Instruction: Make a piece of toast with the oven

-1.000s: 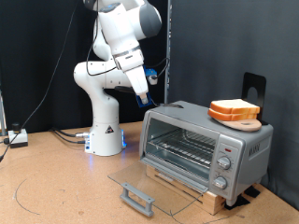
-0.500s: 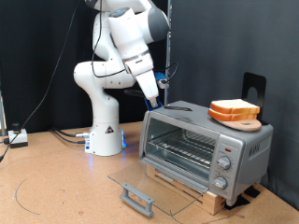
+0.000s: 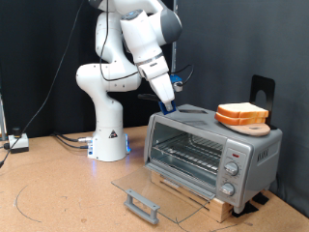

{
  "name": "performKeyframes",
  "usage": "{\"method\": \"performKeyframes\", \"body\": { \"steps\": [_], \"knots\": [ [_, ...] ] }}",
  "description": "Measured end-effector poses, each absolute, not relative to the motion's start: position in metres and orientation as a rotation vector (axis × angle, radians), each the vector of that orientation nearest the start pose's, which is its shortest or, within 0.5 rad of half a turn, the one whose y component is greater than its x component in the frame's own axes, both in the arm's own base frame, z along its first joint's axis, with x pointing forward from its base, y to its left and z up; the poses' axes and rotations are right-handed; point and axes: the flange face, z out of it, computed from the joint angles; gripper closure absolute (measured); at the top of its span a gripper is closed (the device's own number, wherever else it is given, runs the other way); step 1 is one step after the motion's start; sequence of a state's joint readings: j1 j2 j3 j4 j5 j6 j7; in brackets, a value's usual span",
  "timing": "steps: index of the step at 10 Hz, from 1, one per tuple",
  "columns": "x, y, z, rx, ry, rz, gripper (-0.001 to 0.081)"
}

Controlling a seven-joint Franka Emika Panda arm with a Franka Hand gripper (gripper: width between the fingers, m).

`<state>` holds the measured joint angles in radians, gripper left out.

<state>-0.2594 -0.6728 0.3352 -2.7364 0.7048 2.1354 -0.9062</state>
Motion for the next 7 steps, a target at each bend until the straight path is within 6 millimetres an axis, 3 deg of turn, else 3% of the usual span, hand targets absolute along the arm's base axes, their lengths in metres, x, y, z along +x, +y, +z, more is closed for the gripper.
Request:
{"method": "performKeyframes", "body": {
  "steps": [7],
  "knots": [
    [0.357,0.073,0.422,-2.7,-0.72,-0.352,0.041]
  ]
}}
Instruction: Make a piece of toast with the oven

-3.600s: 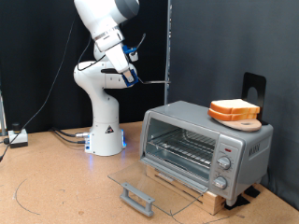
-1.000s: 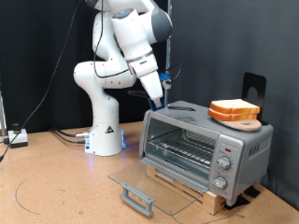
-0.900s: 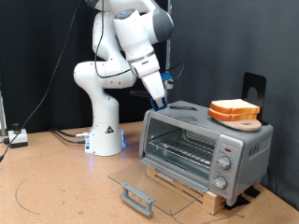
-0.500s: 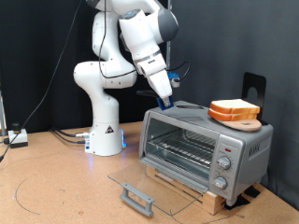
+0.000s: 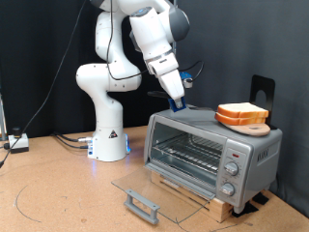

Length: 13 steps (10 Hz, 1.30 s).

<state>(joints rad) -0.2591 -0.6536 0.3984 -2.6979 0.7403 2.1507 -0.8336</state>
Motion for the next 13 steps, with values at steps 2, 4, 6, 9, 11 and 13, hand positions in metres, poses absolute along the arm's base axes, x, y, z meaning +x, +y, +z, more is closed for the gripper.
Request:
{"method": "performKeyframes", "body": {
  "steps": [2,4,6,9,11,13],
  "knots": [
    [0.359,0.076,0.419,-2.702,-0.718,-0.334,0.041],
    [0.361,0.074,0.416,-2.7,-0.711,-0.324,0.041],
    [0.362,0.073,0.416,-2.701,-0.707,-0.321,0.041],
    [0.363,0.072,0.416,-2.703,-0.705,-0.321,0.041],
    [0.365,0.074,0.416,-2.708,-0.719,-0.322,0.041],
    [0.369,0.081,0.417,-2.716,-0.743,-0.333,0.041]
  ]
}}
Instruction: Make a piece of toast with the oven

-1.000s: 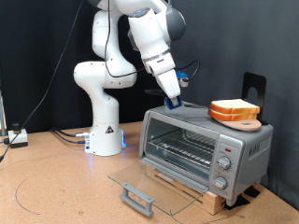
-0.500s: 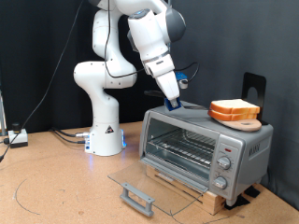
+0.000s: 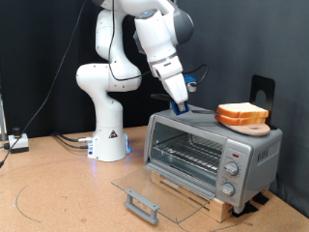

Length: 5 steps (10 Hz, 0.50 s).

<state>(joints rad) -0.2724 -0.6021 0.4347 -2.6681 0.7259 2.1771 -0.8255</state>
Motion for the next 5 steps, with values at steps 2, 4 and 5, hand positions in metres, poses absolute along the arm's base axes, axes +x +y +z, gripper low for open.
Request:
{"method": "performKeyframes", "body": {
  "steps": [2,4,5],
  "knots": [
    [0.37,0.089,0.418,-2.721,-0.771,-0.342,0.041],
    [0.371,0.095,0.42,-2.721,-0.794,-0.343,0.041],
    [0.371,0.097,0.42,-2.721,-0.799,-0.344,0.041]
  ]
}}
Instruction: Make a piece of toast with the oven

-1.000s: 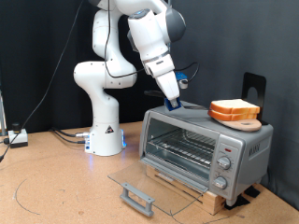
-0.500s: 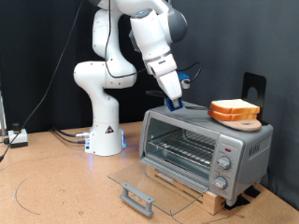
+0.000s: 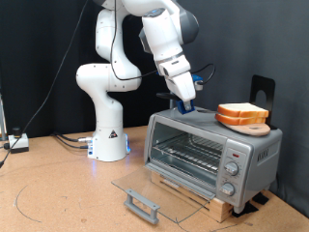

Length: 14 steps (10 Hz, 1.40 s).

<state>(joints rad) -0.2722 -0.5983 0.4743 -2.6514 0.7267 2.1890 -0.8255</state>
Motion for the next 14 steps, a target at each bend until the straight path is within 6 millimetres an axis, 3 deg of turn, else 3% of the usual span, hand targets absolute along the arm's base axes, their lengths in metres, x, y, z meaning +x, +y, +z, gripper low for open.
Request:
{"method": "performKeyframes", "body": {
  "steps": [7,14],
  "knots": [
    [0.375,0.104,0.43,-2.715,-0.735,-0.353,0.041],
    [0.379,0.139,0.417,-2.716,-0.751,-0.305,0.041]
  ]
}}
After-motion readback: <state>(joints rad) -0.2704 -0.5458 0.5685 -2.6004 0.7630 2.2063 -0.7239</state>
